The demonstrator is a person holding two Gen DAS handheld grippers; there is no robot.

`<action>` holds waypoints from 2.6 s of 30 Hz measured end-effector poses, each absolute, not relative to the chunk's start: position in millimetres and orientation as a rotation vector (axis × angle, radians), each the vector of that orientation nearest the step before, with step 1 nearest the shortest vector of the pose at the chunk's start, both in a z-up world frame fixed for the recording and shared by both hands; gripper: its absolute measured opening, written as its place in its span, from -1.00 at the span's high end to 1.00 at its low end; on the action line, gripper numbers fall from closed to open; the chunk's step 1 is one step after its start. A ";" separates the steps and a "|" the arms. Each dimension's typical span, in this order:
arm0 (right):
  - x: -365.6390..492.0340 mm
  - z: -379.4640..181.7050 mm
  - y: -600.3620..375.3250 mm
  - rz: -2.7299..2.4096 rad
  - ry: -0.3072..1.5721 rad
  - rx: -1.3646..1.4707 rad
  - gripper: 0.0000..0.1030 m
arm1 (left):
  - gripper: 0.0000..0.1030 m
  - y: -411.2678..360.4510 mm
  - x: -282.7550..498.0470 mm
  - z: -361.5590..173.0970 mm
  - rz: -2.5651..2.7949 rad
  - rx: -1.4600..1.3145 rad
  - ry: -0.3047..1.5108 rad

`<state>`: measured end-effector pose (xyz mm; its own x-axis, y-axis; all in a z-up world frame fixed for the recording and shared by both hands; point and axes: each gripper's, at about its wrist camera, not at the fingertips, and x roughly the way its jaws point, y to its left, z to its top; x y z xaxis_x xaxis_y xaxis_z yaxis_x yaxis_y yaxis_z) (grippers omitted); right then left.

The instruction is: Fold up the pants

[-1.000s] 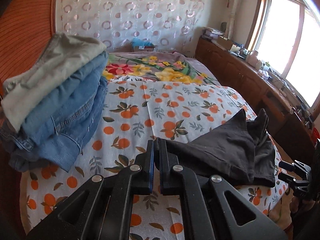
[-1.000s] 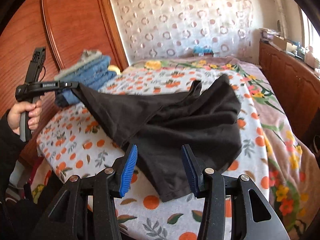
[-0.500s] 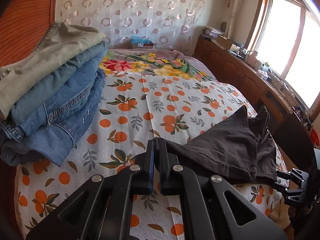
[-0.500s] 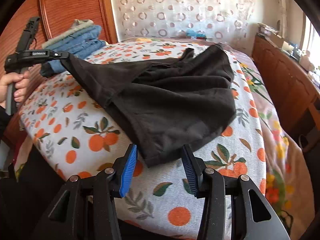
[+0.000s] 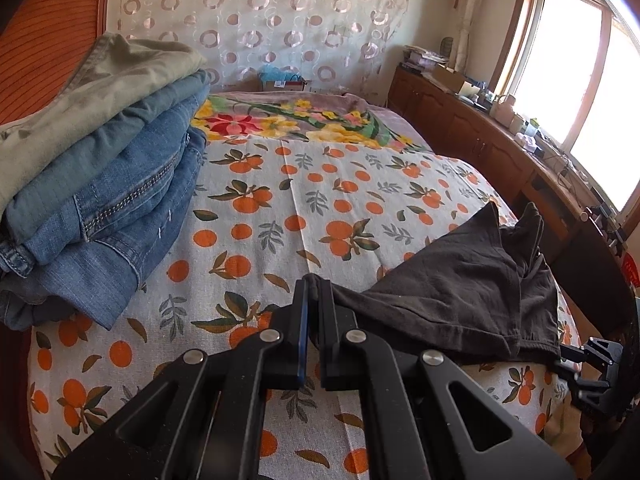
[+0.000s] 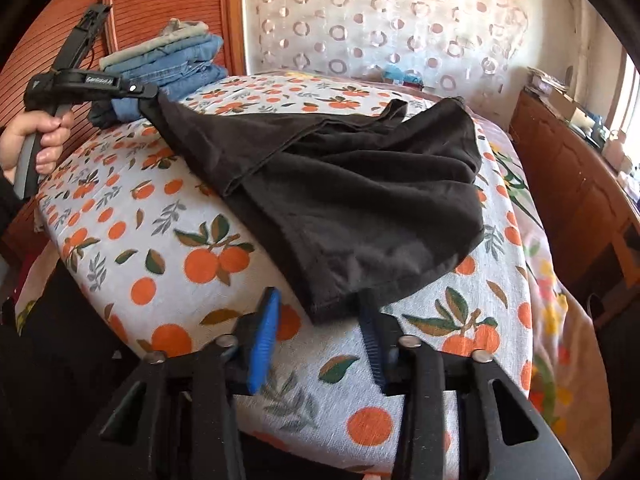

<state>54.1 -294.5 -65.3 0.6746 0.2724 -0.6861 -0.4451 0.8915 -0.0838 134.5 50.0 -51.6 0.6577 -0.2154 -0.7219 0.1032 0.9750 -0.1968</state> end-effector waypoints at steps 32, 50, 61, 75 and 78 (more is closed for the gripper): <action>101.5 146.8 -339.8 0.297 0.379 -0.315 0.81 | 0.92 34.0 156.2 137.0 -0.256 -0.121 0.529; 117.6 63.7 -335.5 0.346 0.390 -0.184 0.82 | 0.92 42.1 128.6 84.8 -0.169 -0.113 0.495; 61.7 -93.2 -350.6 0.372 0.648 -0.113 0.81 | 0.92 22.7 55.1 -65.5 -0.140 -0.194 0.753; 27.5 -77.6 -366.3 0.409 0.700 -0.055 0.81 | 0.91 18.5 6.9 -78.6 -0.166 -0.158 0.782; 25.4 -90.9 -363.9 0.392 0.727 -0.062 0.81 | 0.91 13.8 -1.1 -88.4 -0.150 -0.106 0.781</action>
